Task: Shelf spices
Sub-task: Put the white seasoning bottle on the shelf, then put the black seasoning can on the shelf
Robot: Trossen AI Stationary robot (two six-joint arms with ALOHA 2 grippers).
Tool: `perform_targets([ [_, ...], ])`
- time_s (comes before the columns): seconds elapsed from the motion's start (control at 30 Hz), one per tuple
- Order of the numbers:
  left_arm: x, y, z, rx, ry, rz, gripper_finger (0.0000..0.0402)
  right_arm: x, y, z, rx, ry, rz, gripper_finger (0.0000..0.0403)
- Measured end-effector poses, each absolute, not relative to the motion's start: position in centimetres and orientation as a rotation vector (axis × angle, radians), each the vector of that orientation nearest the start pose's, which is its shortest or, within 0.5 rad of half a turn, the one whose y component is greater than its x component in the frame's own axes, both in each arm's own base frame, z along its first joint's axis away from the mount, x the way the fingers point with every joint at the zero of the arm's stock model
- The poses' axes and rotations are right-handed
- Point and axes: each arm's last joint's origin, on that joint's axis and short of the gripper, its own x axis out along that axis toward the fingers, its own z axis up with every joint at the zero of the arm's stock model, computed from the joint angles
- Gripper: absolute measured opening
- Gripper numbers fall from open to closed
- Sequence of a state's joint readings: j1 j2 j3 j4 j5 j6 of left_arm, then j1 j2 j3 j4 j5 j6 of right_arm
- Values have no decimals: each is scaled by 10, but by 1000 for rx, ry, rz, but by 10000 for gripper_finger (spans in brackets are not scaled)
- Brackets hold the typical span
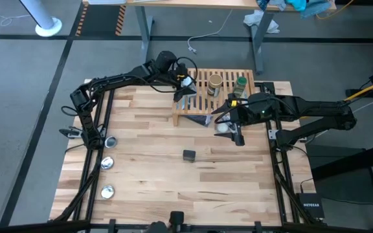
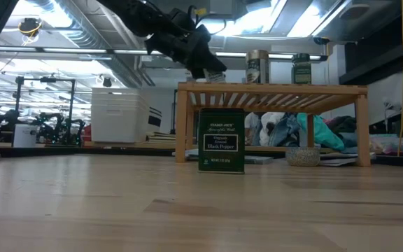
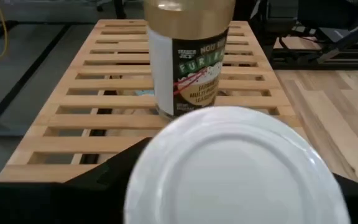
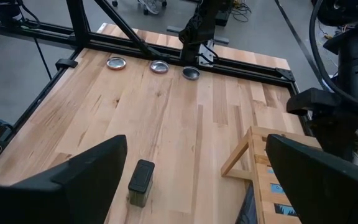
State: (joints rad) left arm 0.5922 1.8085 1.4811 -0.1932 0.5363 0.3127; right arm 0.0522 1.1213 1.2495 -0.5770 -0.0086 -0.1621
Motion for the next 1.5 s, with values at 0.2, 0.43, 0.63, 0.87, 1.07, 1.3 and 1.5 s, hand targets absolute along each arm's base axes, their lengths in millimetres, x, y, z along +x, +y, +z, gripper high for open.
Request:
perform_targets([
  [0.2,357,215,296,75,406,1,263,227,12,390,-169,443,96,390],
  [0.43,361,216,305,88,317,22,264,227,12,390,-169,443,96,390],
  [0.63,361,216,309,98,288,27,264,227,12,390,-169,444,96,390],
  [0.87,359,215,317,115,259,31,265,227,12,390,-169,444,96,390],
  [1.07,350,210,344,148,150,50,265,227,12,390,-169,444,96,390],
  [1.3,319,192,381,149,153,83,265,227,12,390,-169,446,96,390],
  [1.5,278,161,400,99,338,124,265,227,12,390,-169,447,97,390],
])
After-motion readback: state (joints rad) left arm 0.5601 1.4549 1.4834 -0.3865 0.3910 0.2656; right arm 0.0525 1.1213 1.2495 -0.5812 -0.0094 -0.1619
